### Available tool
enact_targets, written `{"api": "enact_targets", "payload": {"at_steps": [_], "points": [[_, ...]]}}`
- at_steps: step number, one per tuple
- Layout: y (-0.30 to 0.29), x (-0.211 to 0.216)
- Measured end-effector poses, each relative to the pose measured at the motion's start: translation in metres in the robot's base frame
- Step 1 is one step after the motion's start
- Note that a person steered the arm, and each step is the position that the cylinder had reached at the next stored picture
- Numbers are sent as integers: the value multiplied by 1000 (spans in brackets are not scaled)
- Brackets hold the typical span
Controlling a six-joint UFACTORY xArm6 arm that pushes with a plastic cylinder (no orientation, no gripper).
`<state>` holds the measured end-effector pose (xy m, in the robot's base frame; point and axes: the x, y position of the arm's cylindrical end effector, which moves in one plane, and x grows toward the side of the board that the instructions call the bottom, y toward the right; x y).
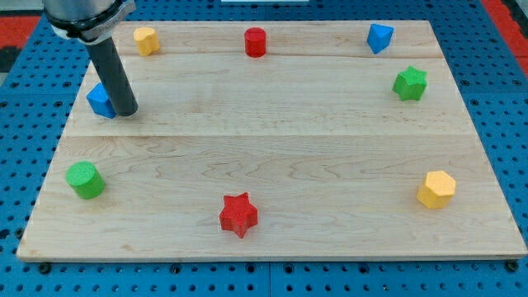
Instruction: Push the green circle closer to the green star
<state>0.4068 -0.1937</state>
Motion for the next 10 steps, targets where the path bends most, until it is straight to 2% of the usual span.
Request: {"api": "enact_targets", "payload": {"at_steps": [1,2,3,4,5,6,7,10], "points": [[-5,54],[-111,58],[-102,101],[-53,146],[-9,77],[19,63],[-21,62],[-39,62]]}}
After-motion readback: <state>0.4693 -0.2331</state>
